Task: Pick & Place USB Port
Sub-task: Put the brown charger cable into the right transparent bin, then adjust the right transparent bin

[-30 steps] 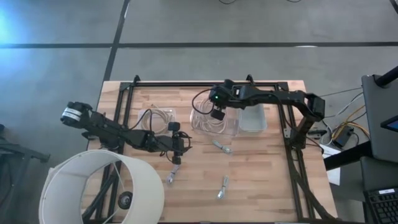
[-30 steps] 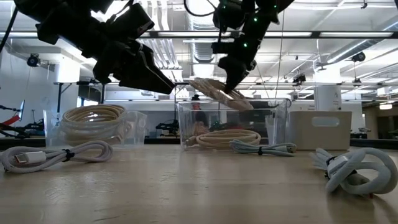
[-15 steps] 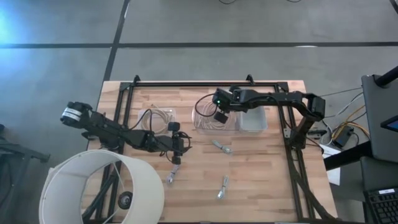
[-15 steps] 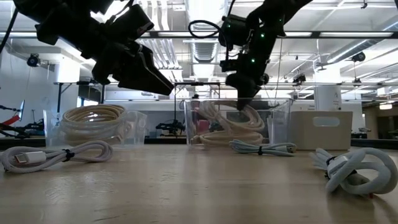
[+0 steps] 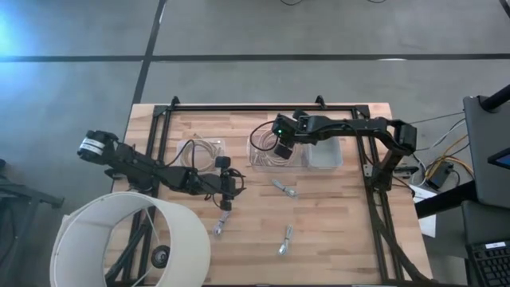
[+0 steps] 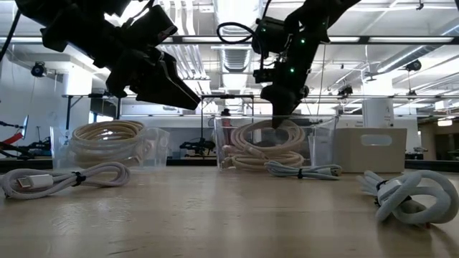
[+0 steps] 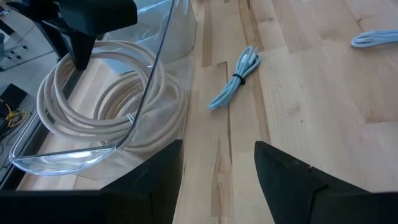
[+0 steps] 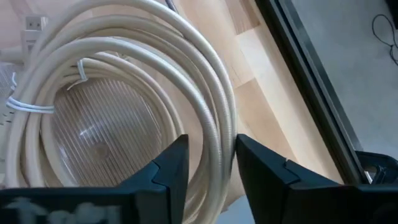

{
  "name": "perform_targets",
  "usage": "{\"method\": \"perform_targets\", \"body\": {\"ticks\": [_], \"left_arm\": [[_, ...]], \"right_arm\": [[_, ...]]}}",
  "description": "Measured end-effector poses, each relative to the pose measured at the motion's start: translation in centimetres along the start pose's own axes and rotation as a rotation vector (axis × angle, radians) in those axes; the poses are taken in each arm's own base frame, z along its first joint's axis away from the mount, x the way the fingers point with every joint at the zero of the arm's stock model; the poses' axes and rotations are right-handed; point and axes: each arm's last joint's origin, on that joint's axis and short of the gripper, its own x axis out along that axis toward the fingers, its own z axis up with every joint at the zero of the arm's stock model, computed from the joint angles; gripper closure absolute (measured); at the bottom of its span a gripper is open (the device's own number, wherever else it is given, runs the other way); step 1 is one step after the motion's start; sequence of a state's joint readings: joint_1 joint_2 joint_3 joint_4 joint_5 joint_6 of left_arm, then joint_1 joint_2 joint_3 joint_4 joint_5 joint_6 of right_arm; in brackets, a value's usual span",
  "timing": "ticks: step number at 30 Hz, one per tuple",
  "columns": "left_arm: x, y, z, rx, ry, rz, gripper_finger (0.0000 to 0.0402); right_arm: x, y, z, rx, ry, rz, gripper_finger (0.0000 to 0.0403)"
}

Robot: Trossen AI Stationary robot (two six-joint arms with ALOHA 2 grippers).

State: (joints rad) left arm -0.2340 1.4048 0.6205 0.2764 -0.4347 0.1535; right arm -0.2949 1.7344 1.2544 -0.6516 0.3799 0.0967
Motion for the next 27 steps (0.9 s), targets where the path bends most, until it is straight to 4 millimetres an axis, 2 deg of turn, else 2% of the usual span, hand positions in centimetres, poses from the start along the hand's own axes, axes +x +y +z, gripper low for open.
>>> {"method": "perform_targets", "body": {"ticks": [10,18,21,27], "left_arm": [[0.0,0.0,0.0,0.000,0.000,0.000,0.0200],[0.0,0.0,0.0,0.000,0.001,0.000,0.0200],[0.0,0.0,0.0,0.001,0.002,0.000,0.0200],[0.0,0.0,0.0,0.001,0.001,0.000,0.0200]], "right_arm": [[-2.8,1.4,0.4,-0.069,0.040,0.020,0.0245],[-6.2,4.7,-0.2,-0.151,-0.007,0.073,0.0242],[-7.5,5.9,-0.7,-0.133,-0.032,0.103,0.0241],[-8.4,6.9,-1.4,-0.146,-0.049,0.051,0.0243]]}}
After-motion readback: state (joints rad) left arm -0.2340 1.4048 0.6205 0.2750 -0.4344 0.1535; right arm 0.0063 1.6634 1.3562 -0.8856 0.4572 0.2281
